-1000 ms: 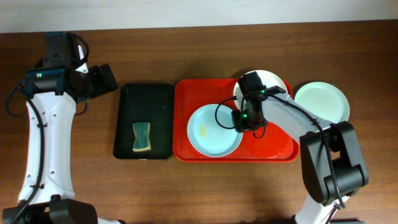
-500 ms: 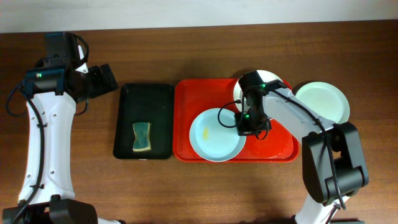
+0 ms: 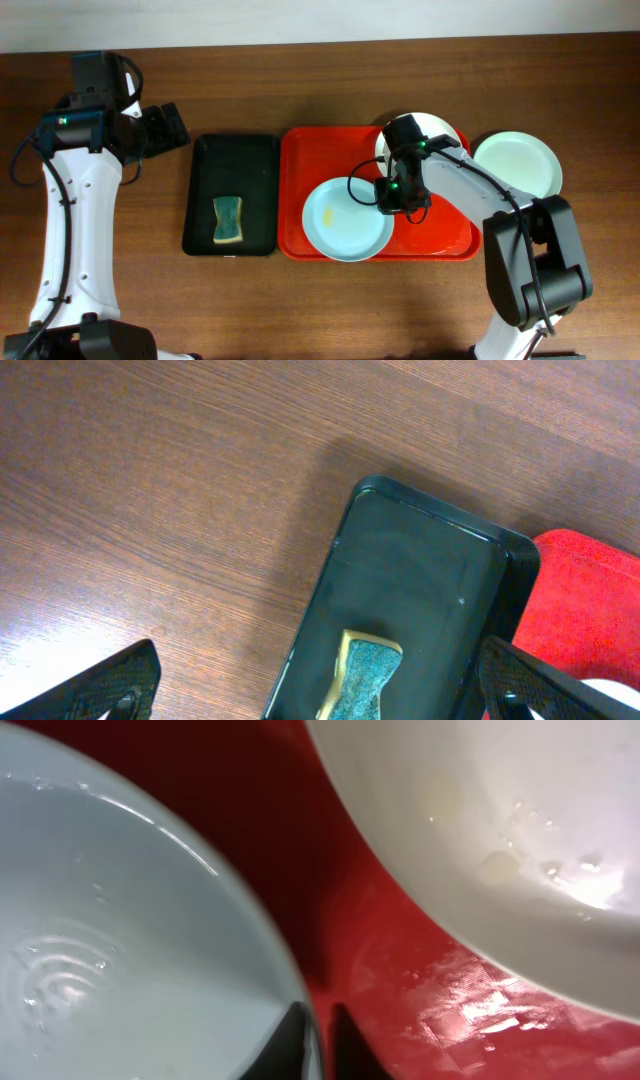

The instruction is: Clean dirty plates on tray and stack at the side

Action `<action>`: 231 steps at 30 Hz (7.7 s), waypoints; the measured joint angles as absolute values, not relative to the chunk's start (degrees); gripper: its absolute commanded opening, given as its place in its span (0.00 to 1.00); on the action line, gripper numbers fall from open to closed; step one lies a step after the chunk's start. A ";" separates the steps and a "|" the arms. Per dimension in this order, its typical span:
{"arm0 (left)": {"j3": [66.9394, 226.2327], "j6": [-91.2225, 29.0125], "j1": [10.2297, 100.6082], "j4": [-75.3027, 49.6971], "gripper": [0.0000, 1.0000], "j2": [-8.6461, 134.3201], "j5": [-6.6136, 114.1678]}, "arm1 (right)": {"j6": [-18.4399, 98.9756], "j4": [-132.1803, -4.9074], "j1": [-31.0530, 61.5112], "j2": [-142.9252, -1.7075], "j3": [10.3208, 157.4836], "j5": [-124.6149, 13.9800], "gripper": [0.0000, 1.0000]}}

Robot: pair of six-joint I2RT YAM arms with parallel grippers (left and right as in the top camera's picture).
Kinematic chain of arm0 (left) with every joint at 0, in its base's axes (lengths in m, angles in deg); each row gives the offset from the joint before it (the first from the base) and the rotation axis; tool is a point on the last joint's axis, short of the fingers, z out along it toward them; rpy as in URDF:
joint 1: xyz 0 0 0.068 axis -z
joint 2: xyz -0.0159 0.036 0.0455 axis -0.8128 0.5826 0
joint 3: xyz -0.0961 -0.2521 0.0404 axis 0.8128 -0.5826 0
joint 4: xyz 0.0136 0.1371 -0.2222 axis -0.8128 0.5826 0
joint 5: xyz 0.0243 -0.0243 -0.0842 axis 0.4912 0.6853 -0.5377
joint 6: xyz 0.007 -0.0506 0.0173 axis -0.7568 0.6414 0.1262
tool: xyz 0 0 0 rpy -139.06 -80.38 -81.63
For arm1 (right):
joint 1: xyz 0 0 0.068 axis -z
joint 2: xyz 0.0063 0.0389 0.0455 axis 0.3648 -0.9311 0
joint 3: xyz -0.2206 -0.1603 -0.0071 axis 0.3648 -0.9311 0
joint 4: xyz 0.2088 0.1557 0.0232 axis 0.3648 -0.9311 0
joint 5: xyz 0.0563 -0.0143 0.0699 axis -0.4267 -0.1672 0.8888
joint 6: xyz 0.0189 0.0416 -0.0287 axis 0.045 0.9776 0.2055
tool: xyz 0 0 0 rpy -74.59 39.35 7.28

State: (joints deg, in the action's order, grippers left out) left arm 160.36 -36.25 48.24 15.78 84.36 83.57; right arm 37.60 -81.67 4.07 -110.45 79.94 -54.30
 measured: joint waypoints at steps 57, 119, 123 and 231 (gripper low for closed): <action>160.36 -36.25 48.24 15.78 0.99 84.36 83.57 | 44.86 -75.48 4.07 -110.47 79.87 -55.59 0.04; 132.16 -41.00 60.85 4.69 0.28 88.70 79.79 | 44.55 -74.70 4.07 -110.47 79.80 -55.61 0.06; 132.16 -41.00 60.85 4.30 0.28 89.56 79.94 | 44.55 -74.70 4.07 -110.47 79.80 -55.61 0.06; 141.84 -45.59 65.07 6.03 0.36 100.79 79.50 | 44.38 -74.70 4.07 -110.47 79.54 -53.19 0.06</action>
